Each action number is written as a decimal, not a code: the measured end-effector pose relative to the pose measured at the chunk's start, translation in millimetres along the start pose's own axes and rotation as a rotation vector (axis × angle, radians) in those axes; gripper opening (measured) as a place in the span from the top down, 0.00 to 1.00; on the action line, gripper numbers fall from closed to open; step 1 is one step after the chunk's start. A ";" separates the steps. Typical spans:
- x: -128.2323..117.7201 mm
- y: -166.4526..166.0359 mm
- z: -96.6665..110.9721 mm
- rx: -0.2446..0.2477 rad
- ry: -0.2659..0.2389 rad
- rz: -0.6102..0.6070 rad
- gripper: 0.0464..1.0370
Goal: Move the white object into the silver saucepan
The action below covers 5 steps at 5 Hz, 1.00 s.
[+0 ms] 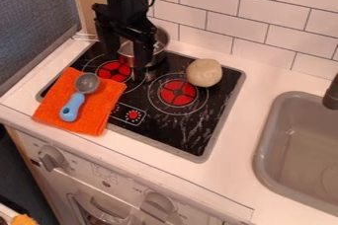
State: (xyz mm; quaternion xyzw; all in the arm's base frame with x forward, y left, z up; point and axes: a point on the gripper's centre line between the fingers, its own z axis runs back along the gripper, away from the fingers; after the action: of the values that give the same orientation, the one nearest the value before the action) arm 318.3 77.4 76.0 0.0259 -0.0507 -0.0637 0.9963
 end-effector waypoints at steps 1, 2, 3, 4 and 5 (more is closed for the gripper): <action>-2.2 -2.1 -11.1 -0.012 0.031 -0.002 0.04; 11.8 -27.1 -21.9 -0.032 0.049 -0.076 0.04; 30.8 -55.5 -22.7 -0.050 0.043 -0.175 0.04; 46.4 -81.6 -20.6 -0.081 0.024 -0.247 0.04; 64.6 -93.5 -31.5 -0.100 0.025 -0.285 0.04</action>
State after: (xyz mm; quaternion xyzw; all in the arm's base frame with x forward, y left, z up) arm 373.8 -22.2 45.6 -0.0161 -0.0310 -0.2064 0.9778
